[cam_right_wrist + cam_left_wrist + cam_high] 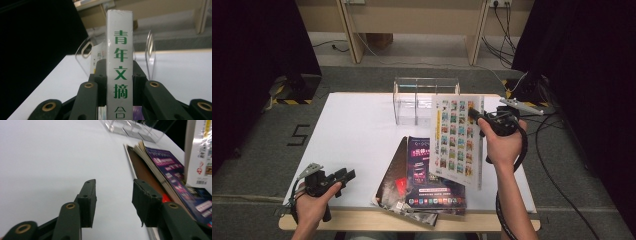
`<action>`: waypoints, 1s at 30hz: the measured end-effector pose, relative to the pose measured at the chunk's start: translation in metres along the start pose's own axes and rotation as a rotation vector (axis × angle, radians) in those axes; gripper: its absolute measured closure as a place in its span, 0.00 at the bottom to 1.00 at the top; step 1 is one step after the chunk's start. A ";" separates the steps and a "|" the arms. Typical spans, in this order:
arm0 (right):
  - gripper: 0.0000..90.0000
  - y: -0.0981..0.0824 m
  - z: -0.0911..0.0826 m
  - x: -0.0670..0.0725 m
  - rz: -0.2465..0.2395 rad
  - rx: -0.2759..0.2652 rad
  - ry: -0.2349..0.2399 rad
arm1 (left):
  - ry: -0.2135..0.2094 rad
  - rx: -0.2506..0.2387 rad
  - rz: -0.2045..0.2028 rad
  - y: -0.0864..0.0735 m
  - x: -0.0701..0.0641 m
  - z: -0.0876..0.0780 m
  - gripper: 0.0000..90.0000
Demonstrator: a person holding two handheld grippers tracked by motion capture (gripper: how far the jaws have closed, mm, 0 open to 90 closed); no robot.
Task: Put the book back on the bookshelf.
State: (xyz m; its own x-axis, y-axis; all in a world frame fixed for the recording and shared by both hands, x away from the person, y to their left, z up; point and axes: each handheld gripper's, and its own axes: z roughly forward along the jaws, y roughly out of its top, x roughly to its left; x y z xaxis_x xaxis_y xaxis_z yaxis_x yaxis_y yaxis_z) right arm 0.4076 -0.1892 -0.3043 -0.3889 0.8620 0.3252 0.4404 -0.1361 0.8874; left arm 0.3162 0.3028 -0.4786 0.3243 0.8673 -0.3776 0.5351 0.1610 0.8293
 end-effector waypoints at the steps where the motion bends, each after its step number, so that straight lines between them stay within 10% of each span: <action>1: 0.82 0.000 0.000 0.000 0.000 0.000 0.000 | 0.000 0.000 0.000 0.000 0.000 0.000 0.58; 7: 0.82 0.020 -0.001 0.006 -0.028 -0.078 -0.045 | 0.063 -0.055 0.103 -0.003 -0.004 -0.004 0.55; 30: 0.82 0.062 0.028 0.009 -0.025 -0.175 -0.091 | 0.079 -0.067 0.083 -0.011 0.002 -0.005 0.55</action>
State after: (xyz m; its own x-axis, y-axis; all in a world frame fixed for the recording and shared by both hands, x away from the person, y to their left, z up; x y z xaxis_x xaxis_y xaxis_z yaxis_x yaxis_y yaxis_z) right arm 0.4539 -0.1757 -0.2556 -0.3201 0.9055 0.2788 0.2809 -0.1903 0.9407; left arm 0.3066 0.3054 -0.4865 0.3016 0.9130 -0.2747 0.4549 0.1154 0.8830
